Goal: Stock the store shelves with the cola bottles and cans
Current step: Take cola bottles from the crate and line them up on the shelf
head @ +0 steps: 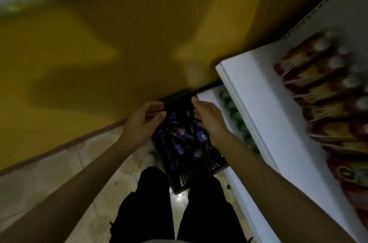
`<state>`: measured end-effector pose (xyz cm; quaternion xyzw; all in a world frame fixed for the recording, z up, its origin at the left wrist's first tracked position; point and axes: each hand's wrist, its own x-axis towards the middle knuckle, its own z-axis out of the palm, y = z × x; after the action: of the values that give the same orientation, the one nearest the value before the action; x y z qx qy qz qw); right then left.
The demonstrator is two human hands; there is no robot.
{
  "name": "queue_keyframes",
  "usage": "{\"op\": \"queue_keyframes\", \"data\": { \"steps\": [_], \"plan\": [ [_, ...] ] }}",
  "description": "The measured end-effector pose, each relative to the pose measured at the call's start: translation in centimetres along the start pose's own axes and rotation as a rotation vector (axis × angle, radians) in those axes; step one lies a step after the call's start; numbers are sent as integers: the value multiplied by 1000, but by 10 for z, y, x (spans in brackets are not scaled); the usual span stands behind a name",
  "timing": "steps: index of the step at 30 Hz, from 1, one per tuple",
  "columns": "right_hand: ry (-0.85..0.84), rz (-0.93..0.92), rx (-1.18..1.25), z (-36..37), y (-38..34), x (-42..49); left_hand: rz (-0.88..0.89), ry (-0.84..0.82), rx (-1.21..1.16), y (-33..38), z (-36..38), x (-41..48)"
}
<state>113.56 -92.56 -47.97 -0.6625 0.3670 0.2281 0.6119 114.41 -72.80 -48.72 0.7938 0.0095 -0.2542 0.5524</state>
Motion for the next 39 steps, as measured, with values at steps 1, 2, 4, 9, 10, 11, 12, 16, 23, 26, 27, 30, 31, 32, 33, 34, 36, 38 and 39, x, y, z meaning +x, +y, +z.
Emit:
{"op": "queue_keyframes", "data": {
  "steps": [1,2,4,9,10,11,12,16,23,26,27,30,31,32,33,34,36,38,39],
  "plan": [
    [1,64,-3,2,20,16,-36,-18,18,-24,1,1],
    [13,120,3,3,40,32,-72,-38,40,-46,3,6],
    [45,233,-21,9,81,66,-155,-86,57,-91,9,17],
    [38,364,-63,31,190,146,-262,-183,130,-187,50,53],
    [19,396,-86,36,213,161,-277,-223,139,-206,61,63],
    [5,429,-98,41,235,177,-289,-262,155,-225,72,72],
    [2,465,-91,46,255,192,-292,-297,190,-244,83,83],
    [29,553,-135,66,329,247,-230,-421,458,-316,117,131],
    [-138,419,-532,98,447,313,-118,-561,949,-423,151,221],
    [-230,237,-704,116,473,333,-18,-608,1060,-449,161,241],
    [-255,190,-751,123,479,341,33,-639,1096,-455,165,243],
    [-261,98,-795,138,485,359,191,-783,1257,-469,181,233],
    [-260,79,-791,140,485,363,211,-822,1282,-473,187,228],
    [-266,75,-788,141,485,364,207,-849,1279,-475,192,221],
    [-273,81,-789,139,484,363,182,-864,1245,-476,196,213],
    [-275,90,-784,134,483,360,142,-866,1186,-473,198,206],
    [-272,66,-750,120,478,350,83,-834,1048,-462,199,195],
    [-250,21,-696,103,463,336,69,-800,944,-444,192,184],
    [-218,15,-647,94,453,328,76,-776,885,-432,188,179]
  ]
}}
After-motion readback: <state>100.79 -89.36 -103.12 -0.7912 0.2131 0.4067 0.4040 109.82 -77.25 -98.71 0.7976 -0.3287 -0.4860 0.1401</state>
